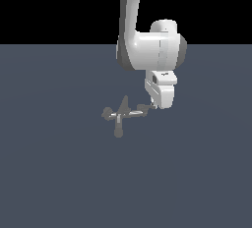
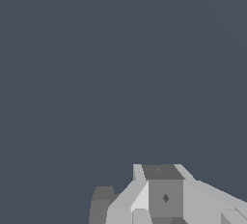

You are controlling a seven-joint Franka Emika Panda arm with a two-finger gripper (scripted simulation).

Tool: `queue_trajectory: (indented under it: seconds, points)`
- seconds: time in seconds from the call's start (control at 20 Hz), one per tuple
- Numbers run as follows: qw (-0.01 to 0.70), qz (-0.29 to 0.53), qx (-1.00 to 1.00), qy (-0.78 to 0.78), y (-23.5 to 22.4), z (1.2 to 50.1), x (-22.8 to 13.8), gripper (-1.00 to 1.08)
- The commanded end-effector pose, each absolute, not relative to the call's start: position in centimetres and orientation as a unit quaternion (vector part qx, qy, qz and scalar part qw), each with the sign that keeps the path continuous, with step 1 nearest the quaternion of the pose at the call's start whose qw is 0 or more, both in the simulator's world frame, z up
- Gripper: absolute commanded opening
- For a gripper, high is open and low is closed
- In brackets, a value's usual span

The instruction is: Turn on the faucet by rotating a designated handle.

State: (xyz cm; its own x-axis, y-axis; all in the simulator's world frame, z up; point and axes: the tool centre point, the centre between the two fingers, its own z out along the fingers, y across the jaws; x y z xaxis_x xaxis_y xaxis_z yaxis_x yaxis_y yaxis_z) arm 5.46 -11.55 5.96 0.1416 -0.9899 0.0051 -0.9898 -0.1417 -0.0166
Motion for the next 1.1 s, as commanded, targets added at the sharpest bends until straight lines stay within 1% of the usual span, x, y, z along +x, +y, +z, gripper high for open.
queue_trajectory:
  seconds: [0.0, 0.15, 0.2, 0.85, 0.9, 1.05]
  points:
    - [0.0, 0.0, -0.756, 0.654, -11.4, 6.1, 4.0, -1.0]
    - [0.0, 0.0, -0.756, 0.654, -11.5, 6.1, 3.4, -1.0]
    - [0.002, -0.005, -0.754, 0.657, -12.0, 5.9, 4.1, -1.0]
    - [0.0, 0.0, -0.756, 0.655, -9.3, 6.1, 0.6, -1.0]
    - [-0.003, -0.003, -0.746, 0.666, -11.4, 5.9, 0.7, -1.0]
    - [-0.002, -0.002, -0.75, 0.662, -9.2, 6.0, 0.6, -1.0]
